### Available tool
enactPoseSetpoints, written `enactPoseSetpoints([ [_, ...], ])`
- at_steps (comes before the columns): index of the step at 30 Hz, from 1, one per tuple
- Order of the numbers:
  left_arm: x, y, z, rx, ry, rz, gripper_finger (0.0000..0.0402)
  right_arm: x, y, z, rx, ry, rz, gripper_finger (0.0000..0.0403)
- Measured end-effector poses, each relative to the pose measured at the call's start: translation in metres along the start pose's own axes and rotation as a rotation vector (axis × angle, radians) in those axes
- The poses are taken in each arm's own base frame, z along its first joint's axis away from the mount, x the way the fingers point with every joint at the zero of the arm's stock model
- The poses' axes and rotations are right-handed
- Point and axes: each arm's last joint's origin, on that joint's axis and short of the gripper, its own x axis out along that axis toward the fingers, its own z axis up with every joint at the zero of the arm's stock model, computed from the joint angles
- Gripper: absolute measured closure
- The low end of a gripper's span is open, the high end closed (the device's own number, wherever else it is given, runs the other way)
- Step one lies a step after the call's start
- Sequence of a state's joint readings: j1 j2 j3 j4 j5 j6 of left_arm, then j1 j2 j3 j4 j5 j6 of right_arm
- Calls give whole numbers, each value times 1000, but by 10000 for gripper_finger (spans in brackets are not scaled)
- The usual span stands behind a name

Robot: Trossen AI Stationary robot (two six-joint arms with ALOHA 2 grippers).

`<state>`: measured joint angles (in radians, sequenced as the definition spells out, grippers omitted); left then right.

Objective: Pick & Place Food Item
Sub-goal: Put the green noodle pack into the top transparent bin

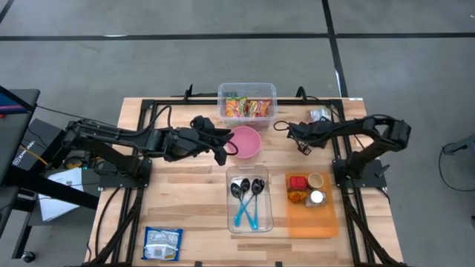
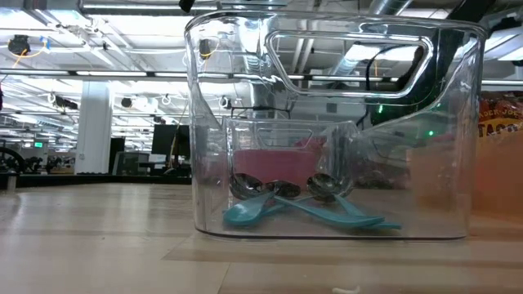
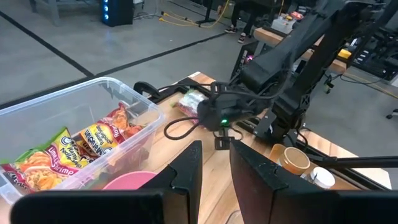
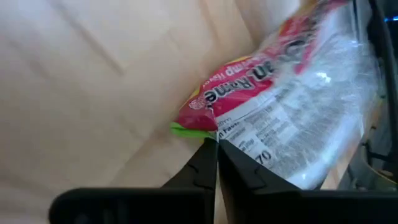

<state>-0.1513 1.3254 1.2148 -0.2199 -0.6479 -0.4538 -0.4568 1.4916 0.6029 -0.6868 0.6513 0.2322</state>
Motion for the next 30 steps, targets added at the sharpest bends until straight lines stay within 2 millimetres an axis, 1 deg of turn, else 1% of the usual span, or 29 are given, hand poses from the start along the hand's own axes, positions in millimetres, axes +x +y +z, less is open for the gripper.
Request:
enactPoseSetpoints([
  [4, 0, 0, 0, 0, 0, 0, 325, -23, -2, -6, 66, -67, 100, 401],
  [7, 0, 0, 0, 0, 0, 0, 325, -45, -7, -9, 128, -119, 168, 402],
  [9, 0, 0, 0, 0, 0, 0, 325, -62, -14, -11, 183, -153, 226, 402],
  [12, 0, 0, 0, 1, 0, 1, 325, -84, -24, -15, 309, -194, 385, 402],
  [14, 0, 0, 0, 5, 0, 1, 325, -97, -29, -17, 421, -244, 526, 402],
  [16, 0, 0, 0, 8, -1, 1, 325, -108, -34, -18, 513, -302, 652, 402],
  [17, 0, 0, 0, 8, -1, 1, 325, -112, -36, -20, 541, -317, 681, 402],
  [19, 0, 0, 0, 8, -1, 2, 325, -113, -38, -25, 554, -320, 666, 403],
  [20, 1, 0, 0, 9, 0, 3, 325, -112, -38, -27, 531, -307, 642, 403],
  [22, 3, -1, -2, 14, 3, 6, 325, -109, -37, -31, 438, -289, 607, 402],
  [25, 7, -3, -6, 43, 9, 10, 325, -109, -30, -30, 312, -287, 622, 394],
  [27, 9, -3, -9, 58, 28, 14, 325, -108, -24, -29, 254, -280, 601, 377],
  [30, 16, -7, -12, 52, 23, 8, 325, -99, -15, -23, 212, -232, 511, 335],
])
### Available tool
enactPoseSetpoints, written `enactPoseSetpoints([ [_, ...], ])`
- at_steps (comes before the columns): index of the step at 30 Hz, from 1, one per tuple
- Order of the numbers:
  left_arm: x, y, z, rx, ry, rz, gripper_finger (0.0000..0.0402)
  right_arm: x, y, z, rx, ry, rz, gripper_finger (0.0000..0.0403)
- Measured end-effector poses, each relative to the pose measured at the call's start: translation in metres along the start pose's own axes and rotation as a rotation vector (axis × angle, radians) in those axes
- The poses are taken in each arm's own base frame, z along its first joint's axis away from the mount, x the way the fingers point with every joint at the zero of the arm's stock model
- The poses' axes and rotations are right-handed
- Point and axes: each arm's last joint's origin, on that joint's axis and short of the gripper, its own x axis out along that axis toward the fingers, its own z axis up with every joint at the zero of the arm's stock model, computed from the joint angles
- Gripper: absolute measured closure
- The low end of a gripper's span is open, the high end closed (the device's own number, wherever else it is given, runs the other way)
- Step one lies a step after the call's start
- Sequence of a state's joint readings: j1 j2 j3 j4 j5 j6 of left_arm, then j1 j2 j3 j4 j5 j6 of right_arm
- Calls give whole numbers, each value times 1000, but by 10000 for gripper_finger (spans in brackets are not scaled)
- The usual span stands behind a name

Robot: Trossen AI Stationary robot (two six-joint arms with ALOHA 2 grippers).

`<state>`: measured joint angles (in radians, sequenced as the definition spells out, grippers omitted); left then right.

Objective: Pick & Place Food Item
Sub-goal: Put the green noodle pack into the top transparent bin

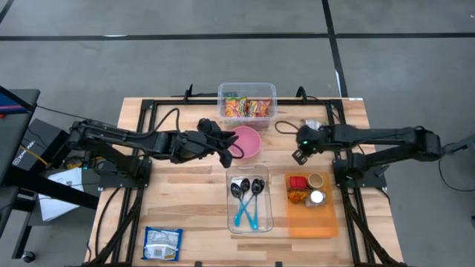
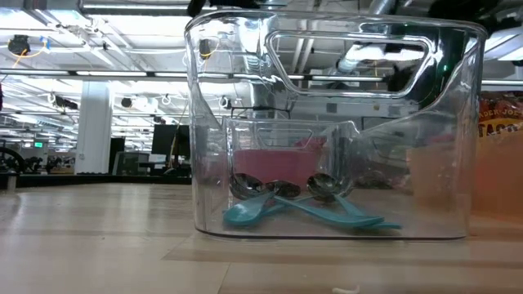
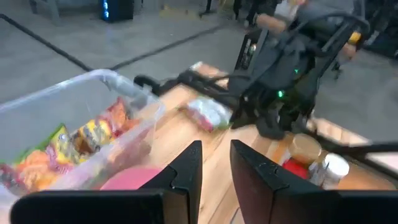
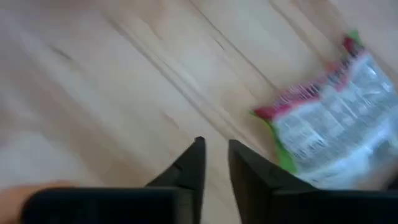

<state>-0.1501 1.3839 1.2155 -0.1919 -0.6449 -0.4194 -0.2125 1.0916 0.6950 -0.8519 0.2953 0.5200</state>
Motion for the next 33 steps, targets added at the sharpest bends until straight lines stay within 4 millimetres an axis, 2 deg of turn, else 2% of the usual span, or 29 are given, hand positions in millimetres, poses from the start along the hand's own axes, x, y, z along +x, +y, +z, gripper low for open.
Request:
enactPoseSetpoints([
  [7, 7, -5, -5, -7, 17, -46, 325, 37, 7, 14, -99, 169, -144, 237],
  [13, 9, -7, -5, -33, 9, -52, 325, 60, 8, 27, -129, 234, -247, 216],
  [21, 8, -7, -3, -56, -5, -62, 325, 84, 12, 28, -182, 260, -299, 246],
  [25, 8, -8, -2, -64, -15, -68, 325, 90, 13, 27, -220, 252, -387, 269],
  [29, 8, -8, -1, -67, -17, -70, 325, 95, 12, 25, -239, 257, -430, 308],
  [33, 8, -8, -1, -68, -18, -71, 325, 98, 10, 20, -244, 264, -445, 368],
])
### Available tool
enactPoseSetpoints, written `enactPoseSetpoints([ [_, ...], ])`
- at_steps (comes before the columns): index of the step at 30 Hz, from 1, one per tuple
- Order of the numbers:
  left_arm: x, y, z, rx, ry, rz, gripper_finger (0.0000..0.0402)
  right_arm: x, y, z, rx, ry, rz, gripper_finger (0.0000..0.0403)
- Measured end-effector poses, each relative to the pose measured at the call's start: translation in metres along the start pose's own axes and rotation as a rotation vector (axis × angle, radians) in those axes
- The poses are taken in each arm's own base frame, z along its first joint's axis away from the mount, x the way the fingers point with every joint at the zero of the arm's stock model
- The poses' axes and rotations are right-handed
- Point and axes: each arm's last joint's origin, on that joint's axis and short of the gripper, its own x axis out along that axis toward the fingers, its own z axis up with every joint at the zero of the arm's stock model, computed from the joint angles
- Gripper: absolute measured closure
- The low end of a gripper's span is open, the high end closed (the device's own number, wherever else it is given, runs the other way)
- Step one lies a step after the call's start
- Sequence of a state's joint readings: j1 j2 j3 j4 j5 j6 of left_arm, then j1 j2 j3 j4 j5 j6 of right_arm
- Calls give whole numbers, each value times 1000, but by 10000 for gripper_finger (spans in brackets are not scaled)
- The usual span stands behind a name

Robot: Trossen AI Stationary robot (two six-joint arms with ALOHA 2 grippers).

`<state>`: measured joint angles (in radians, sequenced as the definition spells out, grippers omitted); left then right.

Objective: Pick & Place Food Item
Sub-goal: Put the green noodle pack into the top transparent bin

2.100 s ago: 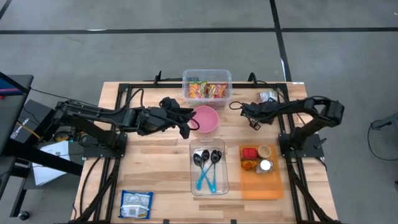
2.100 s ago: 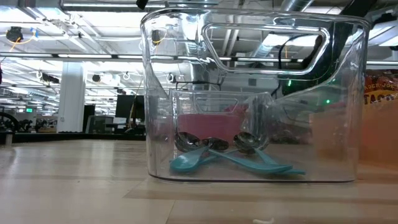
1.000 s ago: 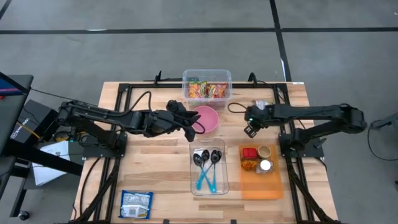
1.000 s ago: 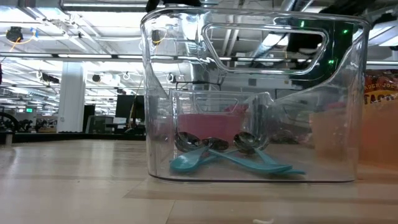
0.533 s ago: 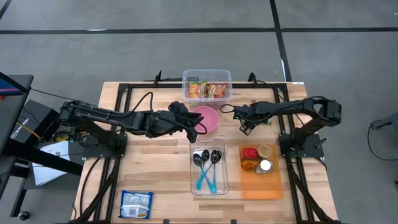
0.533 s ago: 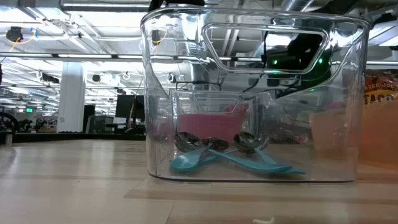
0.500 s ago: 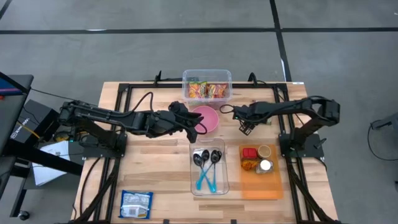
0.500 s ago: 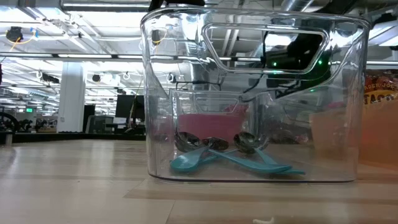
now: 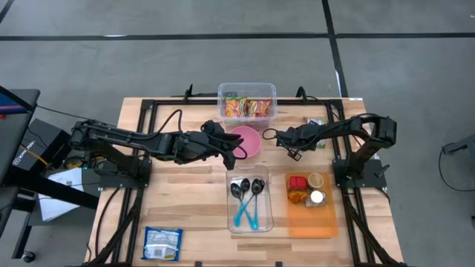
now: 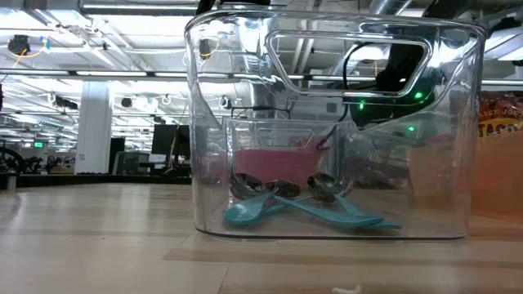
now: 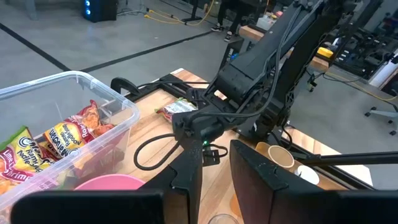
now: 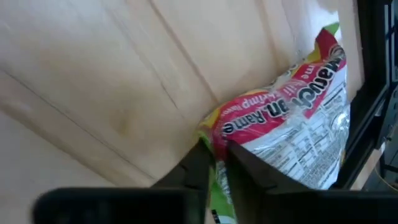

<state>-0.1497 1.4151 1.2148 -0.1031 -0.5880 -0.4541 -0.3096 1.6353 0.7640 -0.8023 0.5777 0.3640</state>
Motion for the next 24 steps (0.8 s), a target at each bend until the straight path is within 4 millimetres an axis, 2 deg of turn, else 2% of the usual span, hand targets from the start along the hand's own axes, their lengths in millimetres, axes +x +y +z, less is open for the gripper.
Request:
enactPoseSetpoints([
  [2, 0, 0, 0, 0, 0, 0, 325, -4, 0, -2, 6, -9, 3, 393],
  [10, 0, 0, 0, 1, 0, 0, 325, -54, -15, -23, 174, -168, 97, 401],
  [18, 0, 0, 0, 9, 0, 1, 325, -116, -37, -51, 523, -446, 501, 402],
  [24, 0, 0, 0, 29, 0, 3, 325, -142, -45, -48, 665, -598, 776, 403],
])
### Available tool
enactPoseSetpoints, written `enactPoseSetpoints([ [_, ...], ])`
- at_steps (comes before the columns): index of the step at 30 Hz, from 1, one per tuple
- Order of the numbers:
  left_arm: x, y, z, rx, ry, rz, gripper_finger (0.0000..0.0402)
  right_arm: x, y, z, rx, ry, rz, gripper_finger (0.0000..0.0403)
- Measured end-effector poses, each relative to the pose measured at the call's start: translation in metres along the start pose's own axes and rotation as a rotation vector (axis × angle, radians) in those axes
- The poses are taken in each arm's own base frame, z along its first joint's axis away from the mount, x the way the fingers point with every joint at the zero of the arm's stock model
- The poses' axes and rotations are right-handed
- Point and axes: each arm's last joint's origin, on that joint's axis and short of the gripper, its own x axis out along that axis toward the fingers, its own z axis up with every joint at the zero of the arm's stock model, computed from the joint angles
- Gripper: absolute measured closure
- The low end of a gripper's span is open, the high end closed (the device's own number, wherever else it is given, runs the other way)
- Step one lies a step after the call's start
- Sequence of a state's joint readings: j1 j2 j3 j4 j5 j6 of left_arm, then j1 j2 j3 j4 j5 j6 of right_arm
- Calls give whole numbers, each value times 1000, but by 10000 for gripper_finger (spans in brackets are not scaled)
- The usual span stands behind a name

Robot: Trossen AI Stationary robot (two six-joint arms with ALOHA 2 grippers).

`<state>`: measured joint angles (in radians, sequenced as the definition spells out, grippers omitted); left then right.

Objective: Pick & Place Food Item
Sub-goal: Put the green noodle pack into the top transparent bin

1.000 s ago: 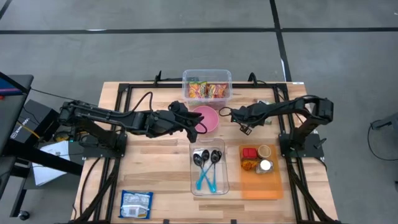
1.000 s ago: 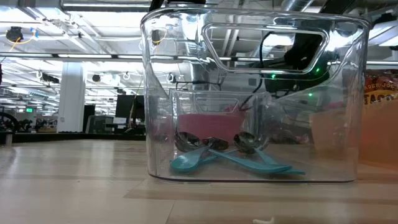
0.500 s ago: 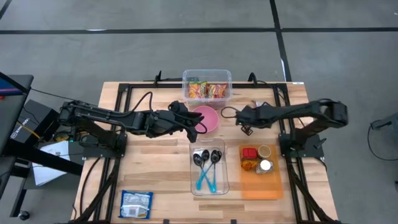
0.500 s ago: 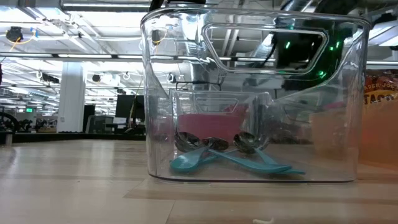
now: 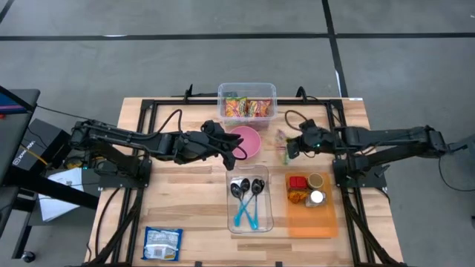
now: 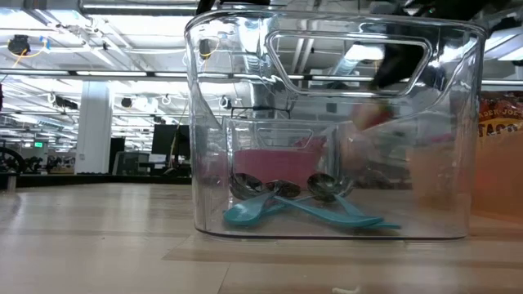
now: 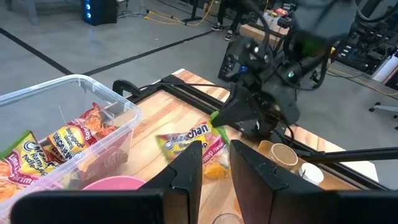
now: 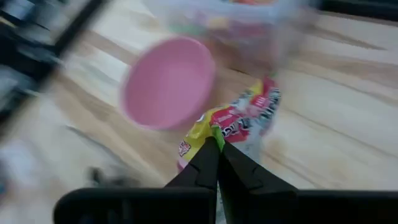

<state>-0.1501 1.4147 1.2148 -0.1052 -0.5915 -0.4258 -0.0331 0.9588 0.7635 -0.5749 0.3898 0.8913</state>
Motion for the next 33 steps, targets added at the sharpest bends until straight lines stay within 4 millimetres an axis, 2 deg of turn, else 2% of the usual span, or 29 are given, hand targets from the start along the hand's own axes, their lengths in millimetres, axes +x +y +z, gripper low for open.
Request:
enactPoseSetpoints([
  [3, 0, 0, 0, 3, 2, 1, 325, 2, 5, 5, 31, -17, 65, 403],
  [6, 0, 0, -1, 5, 5, 2, 325, 11, 4, 3, 31, 30, 59, 403],
  [9, 0, 0, -1, 8, 6, 2, 325, 26, -2, -9, 28, 91, 41, 403],
  [16, 0, 0, -1, 37, 6, 1, 325, 56, -16, -32, 141, 140, 136, 403],
  [19, -1, -1, -1, 38, 7, -3, 325, 54, -19, -34, 166, 145, 156, 403],
  [23, -1, -1, -1, 43, 9, -6, 325, 39, -7, -21, 182, 81, 299, 403],
  [26, -1, -1, -1, 44, 11, -4, 325, 31, -6, -17, 174, 79, 343, 403],
  [33, 0, 0, -1, 66, 8, 3, 325, 41, -33, -32, 109, 183, 152, 403],
])
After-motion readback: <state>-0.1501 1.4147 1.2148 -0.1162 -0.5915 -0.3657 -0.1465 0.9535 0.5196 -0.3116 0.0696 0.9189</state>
